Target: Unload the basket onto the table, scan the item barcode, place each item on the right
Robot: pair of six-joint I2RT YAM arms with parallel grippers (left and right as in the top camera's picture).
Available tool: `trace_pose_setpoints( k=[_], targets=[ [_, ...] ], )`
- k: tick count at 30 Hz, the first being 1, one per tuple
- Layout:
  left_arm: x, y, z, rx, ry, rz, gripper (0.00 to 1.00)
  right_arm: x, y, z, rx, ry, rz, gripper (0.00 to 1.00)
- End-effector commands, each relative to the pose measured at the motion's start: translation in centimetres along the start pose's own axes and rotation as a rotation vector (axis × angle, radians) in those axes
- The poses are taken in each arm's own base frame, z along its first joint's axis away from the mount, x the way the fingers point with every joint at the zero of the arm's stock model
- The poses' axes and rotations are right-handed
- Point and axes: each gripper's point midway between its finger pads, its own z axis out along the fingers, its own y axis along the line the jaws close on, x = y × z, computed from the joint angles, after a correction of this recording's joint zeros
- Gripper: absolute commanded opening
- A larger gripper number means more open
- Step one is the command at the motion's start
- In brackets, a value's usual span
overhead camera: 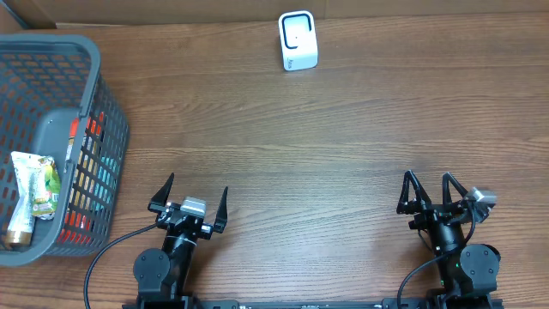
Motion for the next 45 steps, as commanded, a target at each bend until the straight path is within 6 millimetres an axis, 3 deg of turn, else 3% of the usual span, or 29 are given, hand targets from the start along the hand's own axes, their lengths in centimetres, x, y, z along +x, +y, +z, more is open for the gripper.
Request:
trace_pose_setpoints(
  k=[1, 45],
  targets=[
    [0.01, 0.22, -0.04, -0.012, -0.005, 0.016, 0.99, 0.18, 0.14, 0.01, -0.012, -0.002, -0.001, 1.00],
    [0.01, 0.22, -0.04, -0.012, -0.005, 0.016, 1.00, 0.19, 0.13, 0.01, -0.012, -0.002, -0.001, 1.00]
  ],
)
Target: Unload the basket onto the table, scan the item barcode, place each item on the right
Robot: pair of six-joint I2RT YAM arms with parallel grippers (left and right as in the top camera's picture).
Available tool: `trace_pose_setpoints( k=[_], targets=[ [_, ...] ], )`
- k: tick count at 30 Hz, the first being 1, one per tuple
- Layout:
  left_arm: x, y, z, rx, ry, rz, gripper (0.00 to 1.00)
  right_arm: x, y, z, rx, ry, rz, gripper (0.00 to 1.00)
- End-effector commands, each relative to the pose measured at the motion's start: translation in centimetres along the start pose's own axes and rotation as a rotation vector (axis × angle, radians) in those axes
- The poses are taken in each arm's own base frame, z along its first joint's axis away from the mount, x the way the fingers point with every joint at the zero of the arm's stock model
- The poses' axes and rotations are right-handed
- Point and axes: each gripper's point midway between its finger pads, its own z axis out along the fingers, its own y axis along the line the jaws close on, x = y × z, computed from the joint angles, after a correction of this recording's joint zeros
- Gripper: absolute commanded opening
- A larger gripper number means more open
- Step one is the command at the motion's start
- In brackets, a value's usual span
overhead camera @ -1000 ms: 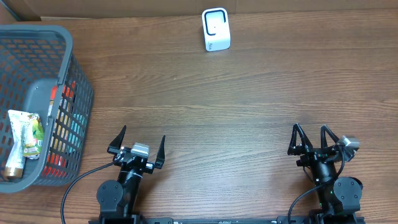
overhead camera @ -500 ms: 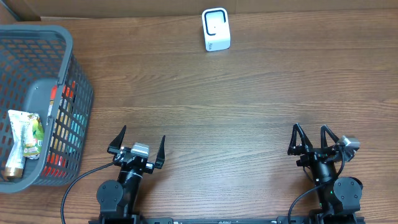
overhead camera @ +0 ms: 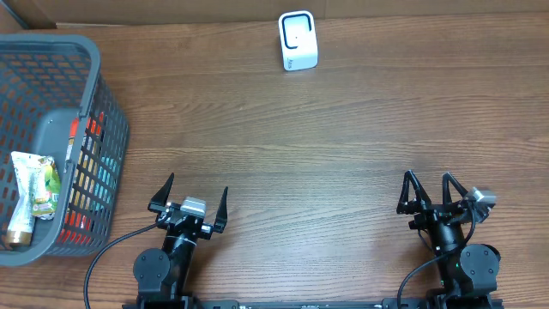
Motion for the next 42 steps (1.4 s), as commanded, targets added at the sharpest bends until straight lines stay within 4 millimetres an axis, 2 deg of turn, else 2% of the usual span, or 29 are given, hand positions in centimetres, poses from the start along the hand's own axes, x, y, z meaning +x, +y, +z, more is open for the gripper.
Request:
trace_pose_setpoints(
  k=[1, 38, 42],
  targets=[
    [0.00, 0.23, -0.04, -0.012, -0.005, 0.016, 0.99, 0.16, 0.14, 0.01, -0.012, -0.003, -0.002, 1.00],
    [-0.04, 0.16, -0.04, -0.009, -0.007, -0.009, 0.99, 0.16, 0.14, 0.01, -0.012, -0.003, -0.002, 1.00],
    [-0.29, -0.56, -0.06, 0.034, -0.019, -0.046, 0.99, 0.16, 0.14, 0.01, -0.012, -0.003, -0.002, 1.00]
  ],
)
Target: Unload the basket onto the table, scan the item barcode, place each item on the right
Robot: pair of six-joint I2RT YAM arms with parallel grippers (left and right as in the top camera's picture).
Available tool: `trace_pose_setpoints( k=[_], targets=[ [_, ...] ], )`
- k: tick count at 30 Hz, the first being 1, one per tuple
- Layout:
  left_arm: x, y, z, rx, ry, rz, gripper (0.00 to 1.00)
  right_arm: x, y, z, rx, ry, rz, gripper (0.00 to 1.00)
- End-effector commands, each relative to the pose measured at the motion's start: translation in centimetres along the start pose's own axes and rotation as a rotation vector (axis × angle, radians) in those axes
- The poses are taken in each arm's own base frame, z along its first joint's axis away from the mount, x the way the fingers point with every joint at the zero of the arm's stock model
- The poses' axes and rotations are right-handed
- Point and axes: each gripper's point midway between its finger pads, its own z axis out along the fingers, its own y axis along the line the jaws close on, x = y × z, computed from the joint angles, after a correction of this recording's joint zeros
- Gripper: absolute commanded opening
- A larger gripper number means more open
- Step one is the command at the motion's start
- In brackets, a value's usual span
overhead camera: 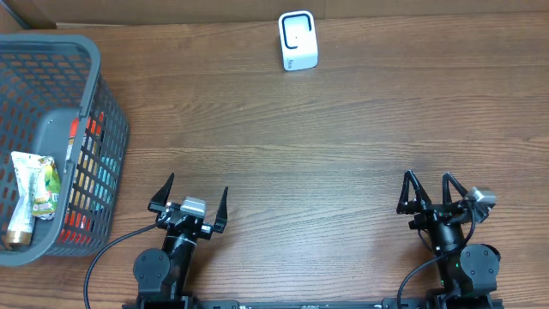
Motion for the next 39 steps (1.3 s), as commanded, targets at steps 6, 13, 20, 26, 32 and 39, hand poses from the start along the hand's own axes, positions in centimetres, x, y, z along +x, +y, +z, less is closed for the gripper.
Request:
trace_pose_setpoints(
  k=[6, 13, 20, 26, 32, 39],
  targets=[
    [-0.5, -0.7, -0.1, 0.041, -0.020, -0.126, 1.00, 0.2, 0.1, 0.0, -0.012, -0.003, -0.001, 1.00],
    [-2.6, -1.1, -0.5, 0.082, -0.063, -0.139, 1.00, 0.2, 0.1, 0.0, -0.012, -0.003, -0.001, 1.00],
    [-4.8, -0.8, -1.8, 0.091, -0.028, -0.172, 1.00, 0.2, 0.1, 0.0, -0.012, -0.003, -0.001, 1.00],
    [-6.2, -0.6, -2.2, 0.093, -0.018, -0.175, 1.00, 0.2, 0.1, 0.0, -0.012, -0.003, -0.001, 1.00],
    [-5.7, -0.7, -2.1, 0.096, 0.010, -0.205, 1.00, 0.2, 0.1, 0.0, -0.012, -0.003, -0.001, 1.00],
    [-6.2, -0.6, -2.1, 0.094, -0.008, -0.200, 0.99, 0.2, 0.1, 0.0, -0.012, -0.003, -0.001, 1.00]
  ],
)
